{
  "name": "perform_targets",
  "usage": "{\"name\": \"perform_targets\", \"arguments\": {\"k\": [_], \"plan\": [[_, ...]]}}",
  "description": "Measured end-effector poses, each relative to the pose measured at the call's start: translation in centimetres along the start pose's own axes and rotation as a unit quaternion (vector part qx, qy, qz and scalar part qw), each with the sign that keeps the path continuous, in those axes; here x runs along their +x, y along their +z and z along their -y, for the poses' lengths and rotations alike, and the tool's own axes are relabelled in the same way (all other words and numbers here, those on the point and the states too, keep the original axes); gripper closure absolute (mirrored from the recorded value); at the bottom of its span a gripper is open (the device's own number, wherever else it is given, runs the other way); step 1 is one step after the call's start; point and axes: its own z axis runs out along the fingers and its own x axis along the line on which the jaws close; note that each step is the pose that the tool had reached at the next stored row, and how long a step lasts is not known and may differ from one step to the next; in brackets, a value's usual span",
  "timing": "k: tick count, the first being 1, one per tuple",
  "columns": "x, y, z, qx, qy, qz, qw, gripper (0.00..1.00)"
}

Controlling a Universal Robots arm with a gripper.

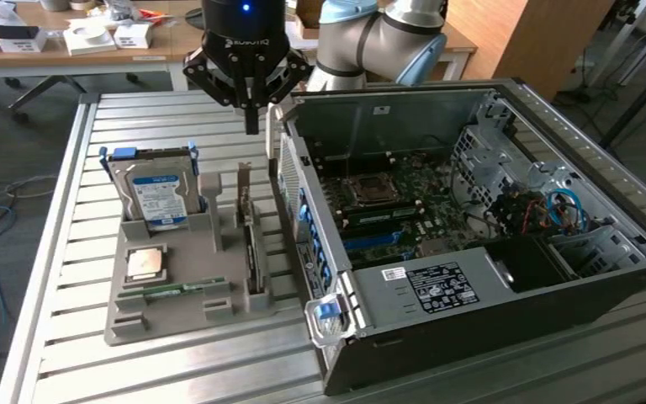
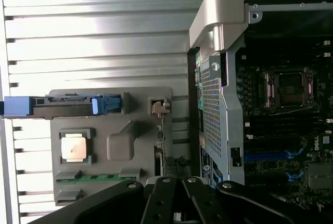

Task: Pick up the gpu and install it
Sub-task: 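Reach for the gpu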

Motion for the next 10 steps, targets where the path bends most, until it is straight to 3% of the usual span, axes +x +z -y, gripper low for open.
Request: {"name": "perform_targets", "arguments": {"k": [10], "plan": [[0.2, -0.07, 1.4, 0.0, 0.0, 0.0, 1.0, 0.89]]}}
